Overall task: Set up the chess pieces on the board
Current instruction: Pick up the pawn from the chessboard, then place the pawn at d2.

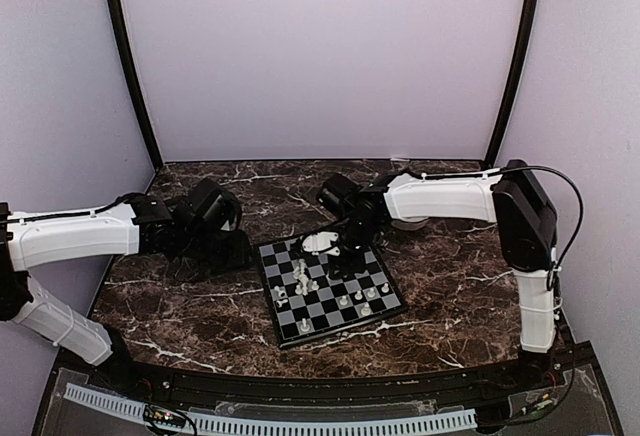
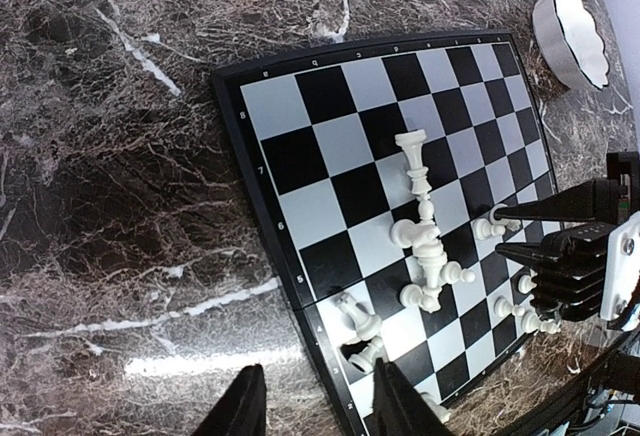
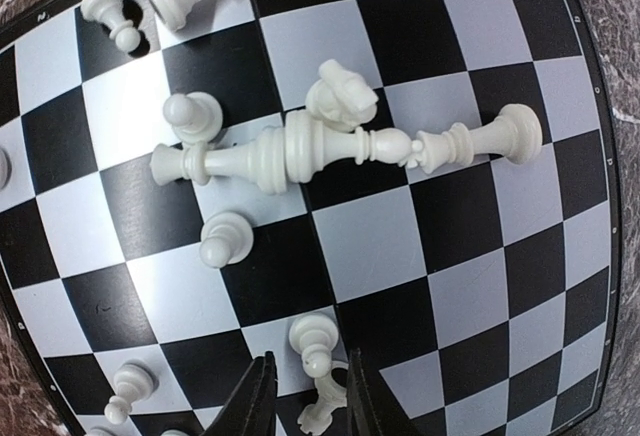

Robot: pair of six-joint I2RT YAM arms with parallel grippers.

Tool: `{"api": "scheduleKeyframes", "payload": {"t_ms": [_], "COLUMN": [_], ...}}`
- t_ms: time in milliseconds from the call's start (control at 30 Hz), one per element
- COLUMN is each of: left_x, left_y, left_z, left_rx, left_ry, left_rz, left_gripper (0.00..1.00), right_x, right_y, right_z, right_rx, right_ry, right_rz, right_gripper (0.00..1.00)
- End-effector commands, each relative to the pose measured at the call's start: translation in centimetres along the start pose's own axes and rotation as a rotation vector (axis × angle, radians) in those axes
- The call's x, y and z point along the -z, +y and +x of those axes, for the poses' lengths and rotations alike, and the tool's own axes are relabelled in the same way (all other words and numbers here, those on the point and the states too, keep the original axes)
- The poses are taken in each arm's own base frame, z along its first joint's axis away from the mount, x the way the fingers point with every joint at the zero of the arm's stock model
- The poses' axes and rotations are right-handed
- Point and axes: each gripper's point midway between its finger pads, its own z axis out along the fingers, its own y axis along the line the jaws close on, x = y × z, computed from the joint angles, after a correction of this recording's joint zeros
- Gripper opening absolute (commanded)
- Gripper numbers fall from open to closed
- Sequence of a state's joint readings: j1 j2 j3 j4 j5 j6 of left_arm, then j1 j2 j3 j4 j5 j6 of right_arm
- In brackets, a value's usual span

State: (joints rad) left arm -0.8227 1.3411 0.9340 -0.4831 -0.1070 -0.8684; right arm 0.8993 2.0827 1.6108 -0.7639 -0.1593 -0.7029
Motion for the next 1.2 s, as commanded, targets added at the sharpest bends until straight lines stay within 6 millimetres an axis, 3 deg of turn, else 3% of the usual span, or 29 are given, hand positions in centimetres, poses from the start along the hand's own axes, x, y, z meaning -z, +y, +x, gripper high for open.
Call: {"api": "scheduleKeyframes", "payload": {"t_ms": [0, 367, 500, 667, 767, 1167], "left_x": [1.5, 2.0, 2.1, 2.0, 1.9, 2.4], "left_y": [0.1, 0.7, 0.8, 0.6, 0.4, 0.7], "left_z": [-0.7, -0.4, -0.2, -0.1, -0.1, 0.5], "left_rx": [0.010, 0.034, 0.040, 0.044, 0.048, 0.068], "left_ry": [-0.030, -0.039, -0.041, -0.038, -0.034, -0.030], "left_rz": [0.003, 0.012, 0.019, 0.030, 0.040, 0.056], "left_gripper": [0.39, 0.39, 0.39, 0.39, 0.39, 0.39], "right_x": [-0.2, 0.3, 1.6, 2.9, 2.8, 1.4], "right_y": [-0.6, 0.0, 1.2, 4.2, 5.8, 7.3], "right_z": [-0.9, -1.1, -1.6, -2.1, -2.2, -2.0], "right_rx": [-0.011, 0.009, 0.045, 0.119, 0.140, 0.182], "right_ry": [-0.029, -0.033, -0.048, -0.060, -0.058, -0.024], "right_rz": [-0.003, -0.012, -0.023, -0.076, -0.105, -0.137], "right_gripper": [0.21, 0.06, 0.06, 0.05, 0.05, 0.06]}}
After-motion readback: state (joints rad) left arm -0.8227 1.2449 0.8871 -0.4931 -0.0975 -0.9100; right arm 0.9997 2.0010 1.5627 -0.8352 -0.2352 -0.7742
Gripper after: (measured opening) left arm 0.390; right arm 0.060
